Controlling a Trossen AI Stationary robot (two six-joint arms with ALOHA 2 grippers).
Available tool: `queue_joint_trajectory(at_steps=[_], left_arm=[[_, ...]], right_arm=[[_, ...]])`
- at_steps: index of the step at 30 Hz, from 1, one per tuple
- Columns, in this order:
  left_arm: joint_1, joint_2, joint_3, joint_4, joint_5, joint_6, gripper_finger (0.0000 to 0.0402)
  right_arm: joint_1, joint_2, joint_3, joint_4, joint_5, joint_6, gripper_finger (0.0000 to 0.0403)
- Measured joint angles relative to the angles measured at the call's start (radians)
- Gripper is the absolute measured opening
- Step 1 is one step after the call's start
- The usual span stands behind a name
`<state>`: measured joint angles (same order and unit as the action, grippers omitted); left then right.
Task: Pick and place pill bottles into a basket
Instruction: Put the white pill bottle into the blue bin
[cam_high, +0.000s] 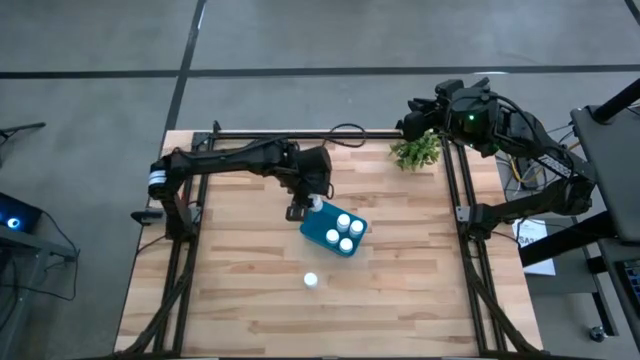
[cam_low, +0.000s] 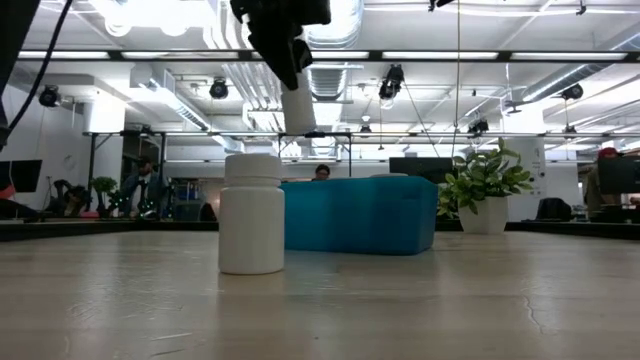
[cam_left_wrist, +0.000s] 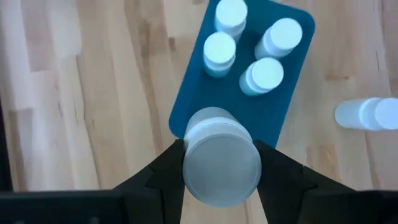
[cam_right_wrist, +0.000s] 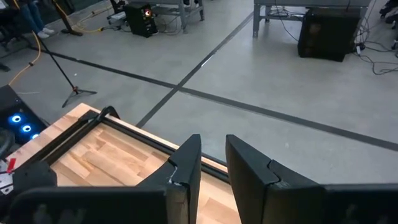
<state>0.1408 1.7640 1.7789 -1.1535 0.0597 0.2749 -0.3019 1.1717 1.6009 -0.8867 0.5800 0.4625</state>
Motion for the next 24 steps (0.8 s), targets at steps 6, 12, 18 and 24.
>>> queue_joint_trajectory(at_steps=[6,12,18,24], left_arm=[[-0.028,0.077,0.02,-0.017,-0.01,0.011,0.0142],[-0.057,0.134,0.018,-0.008,-0.08,0.025,0.0142],[-0.056,0.172,0.015,0.057,-0.095,0.028,0.0142],[-0.053,0.2,0.012,0.09,-0.092,0.027,0.0142]], right_arm=[[0.0,0.0,0.0,0.0,-0.001,-0.007,0.0068],[0.0,0.0,0.0,-0.002,-0.002,-0.01,0.0068],[0.0,0.0,0.0,-0.003,-0.004,-0.01,0.0068],[0.0,0.0,0.0,-0.015,-0.005,-0.01,0.0068]])
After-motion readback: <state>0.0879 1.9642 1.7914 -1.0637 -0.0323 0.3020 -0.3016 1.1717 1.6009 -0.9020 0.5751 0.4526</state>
